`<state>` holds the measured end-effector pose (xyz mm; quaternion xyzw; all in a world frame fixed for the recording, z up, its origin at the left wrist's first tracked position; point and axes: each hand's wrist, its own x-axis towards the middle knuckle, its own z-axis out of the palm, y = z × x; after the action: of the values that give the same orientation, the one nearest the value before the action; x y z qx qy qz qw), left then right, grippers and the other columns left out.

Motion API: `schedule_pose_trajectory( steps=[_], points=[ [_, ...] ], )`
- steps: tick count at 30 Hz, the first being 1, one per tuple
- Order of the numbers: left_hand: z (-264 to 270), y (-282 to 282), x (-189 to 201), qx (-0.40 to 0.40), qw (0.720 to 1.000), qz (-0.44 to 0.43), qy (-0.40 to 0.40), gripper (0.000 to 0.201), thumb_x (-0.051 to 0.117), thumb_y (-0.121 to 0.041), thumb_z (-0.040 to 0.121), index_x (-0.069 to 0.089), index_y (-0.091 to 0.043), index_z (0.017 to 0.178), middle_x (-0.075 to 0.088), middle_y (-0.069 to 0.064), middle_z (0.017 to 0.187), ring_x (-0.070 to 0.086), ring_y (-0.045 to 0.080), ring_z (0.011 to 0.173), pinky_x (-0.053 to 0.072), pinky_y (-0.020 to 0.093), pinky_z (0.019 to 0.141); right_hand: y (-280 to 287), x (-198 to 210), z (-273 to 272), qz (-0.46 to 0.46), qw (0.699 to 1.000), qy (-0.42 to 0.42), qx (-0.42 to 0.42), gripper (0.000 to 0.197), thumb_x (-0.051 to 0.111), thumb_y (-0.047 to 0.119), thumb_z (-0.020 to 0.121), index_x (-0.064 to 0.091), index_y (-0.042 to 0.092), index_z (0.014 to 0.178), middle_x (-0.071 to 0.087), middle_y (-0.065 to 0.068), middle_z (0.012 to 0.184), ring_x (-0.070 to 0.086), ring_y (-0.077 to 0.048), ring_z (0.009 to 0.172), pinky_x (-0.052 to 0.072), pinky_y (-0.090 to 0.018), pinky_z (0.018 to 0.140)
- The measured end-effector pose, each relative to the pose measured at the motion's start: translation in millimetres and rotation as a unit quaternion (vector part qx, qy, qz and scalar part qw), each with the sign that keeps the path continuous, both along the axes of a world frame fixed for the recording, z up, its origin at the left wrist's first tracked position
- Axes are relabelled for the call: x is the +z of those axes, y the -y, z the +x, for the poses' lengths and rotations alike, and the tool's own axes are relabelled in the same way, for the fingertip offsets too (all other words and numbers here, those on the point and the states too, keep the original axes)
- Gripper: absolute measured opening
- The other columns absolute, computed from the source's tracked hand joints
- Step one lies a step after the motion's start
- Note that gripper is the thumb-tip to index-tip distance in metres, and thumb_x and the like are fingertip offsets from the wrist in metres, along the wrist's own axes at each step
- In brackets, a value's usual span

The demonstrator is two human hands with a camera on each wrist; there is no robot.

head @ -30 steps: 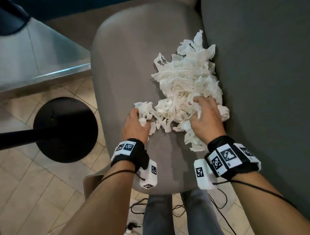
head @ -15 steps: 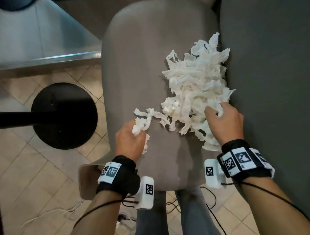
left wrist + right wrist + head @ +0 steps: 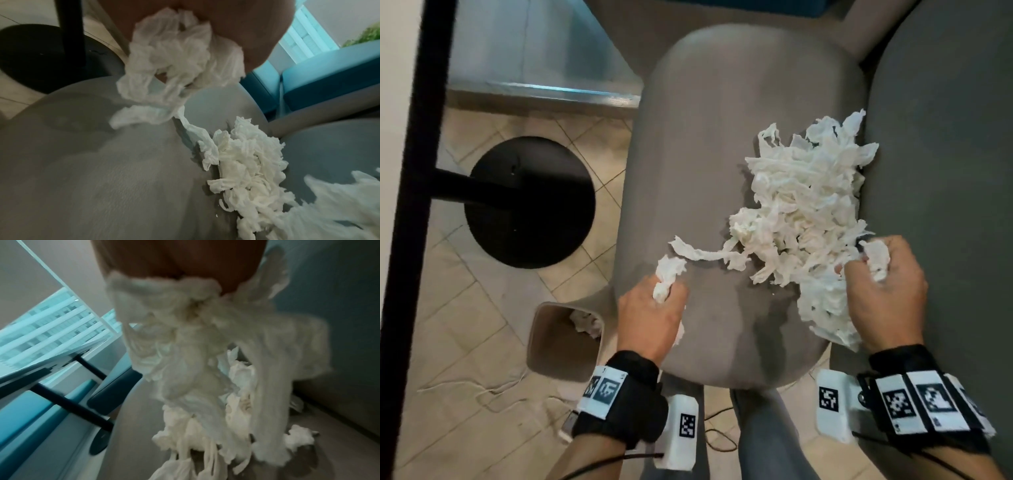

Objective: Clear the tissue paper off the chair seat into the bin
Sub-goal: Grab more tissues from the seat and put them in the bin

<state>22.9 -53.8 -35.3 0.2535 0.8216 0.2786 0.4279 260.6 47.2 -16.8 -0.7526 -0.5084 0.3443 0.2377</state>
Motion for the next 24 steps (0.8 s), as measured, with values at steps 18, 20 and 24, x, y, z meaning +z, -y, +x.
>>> schedule_pose_trajectory(
  steps=[18,20,24],
  points=[
    [44.7,146.6,28.1,0.258,0.948,0.049,0.18,0.015,0.08,-0.028,0.079,0.075,-0.026,0.092,0.077,-0.009,0.087,0.071,0.009,0.084,0.053,0.018,0.071,76.5,15.5,-101.7,-0.127,0.931,-0.142,0.311,0.018,0.054,-0.005,0.079,0.043,0.007,0.071,0.049,-0.012,0.066,0.042,-0.025,0.062,0.041,-0.034,0.063],
    [38.1,172.7,25.4,0.284,0.942,0.048,0.169,0.029,0.078,-0.044,0.076,0.075,-0.016,0.082,0.073,-0.005,0.076,0.067,0.016,0.071,0.051,0.026,0.067,96.9,16.5,-126.8,-0.126,0.922,-0.151,0.333,0.016,0.053,-0.007,0.082,0.044,0.002,0.074,0.044,-0.013,0.067,0.039,-0.017,0.06,0.039,-0.028,0.06],
    [17.6,225.1,20.5,0.367,0.912,0.05,0.173,0.055,0.069,-0.061,0.077,0.064,-0.01,0.056,0.055,-0.002,0.057,0.049,0.01,0.057,0.042,0.027,0.059,140.3,9.5,-179.1,-0.11,0.897,-0.138,0.406,0.025,0.056,-0.002,0.089,0.045,0.007,0.068,0.041,-0.005,0.061,0.036,-0.006,0.051,0.034,-0.02,0.049]
  ],
)
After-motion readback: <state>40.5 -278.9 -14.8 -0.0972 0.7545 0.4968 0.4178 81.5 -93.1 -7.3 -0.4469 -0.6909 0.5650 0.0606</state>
